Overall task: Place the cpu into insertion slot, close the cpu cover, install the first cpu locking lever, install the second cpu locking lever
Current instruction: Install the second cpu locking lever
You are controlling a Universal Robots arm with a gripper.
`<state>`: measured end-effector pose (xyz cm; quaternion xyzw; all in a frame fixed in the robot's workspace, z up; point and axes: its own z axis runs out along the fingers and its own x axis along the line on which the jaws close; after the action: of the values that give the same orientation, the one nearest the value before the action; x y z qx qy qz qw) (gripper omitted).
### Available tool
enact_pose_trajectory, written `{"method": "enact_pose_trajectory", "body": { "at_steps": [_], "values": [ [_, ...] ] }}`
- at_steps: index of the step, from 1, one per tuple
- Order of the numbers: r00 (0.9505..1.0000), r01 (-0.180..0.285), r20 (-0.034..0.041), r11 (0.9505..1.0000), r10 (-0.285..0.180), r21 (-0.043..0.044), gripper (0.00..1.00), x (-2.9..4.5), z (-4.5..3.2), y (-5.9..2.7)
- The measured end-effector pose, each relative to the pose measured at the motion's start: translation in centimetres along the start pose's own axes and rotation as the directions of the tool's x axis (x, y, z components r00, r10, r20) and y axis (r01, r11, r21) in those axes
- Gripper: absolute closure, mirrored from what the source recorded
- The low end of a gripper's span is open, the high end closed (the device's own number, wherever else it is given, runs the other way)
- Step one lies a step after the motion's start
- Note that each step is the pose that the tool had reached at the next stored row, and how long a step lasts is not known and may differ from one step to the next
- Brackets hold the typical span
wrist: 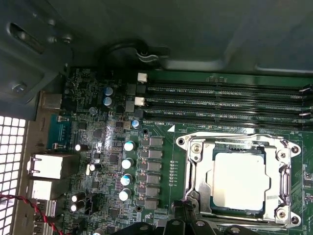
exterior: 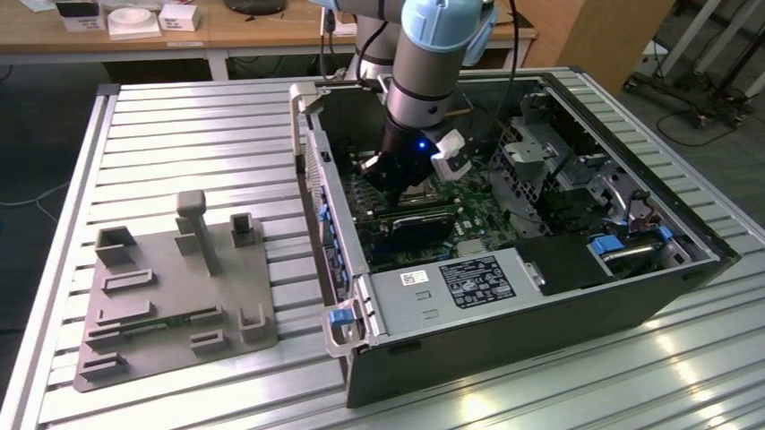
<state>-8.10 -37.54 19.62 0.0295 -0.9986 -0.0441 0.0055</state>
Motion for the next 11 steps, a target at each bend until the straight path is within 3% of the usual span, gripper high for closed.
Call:
{"method": "enact_pose_trajectory", "body": {
  "at_steps": [5, 11],
  "values": [
    [1.0, 0.001, 0.0, 1.0, -0.001, 0.0063, 0.9, 0.01, 0.03, 0.0],
    [1.0, 0.004, -0.0001, 1.0, -0.004, 0.0061, 0.9, 0.36, 0.04, 0.03]
  ]
}}
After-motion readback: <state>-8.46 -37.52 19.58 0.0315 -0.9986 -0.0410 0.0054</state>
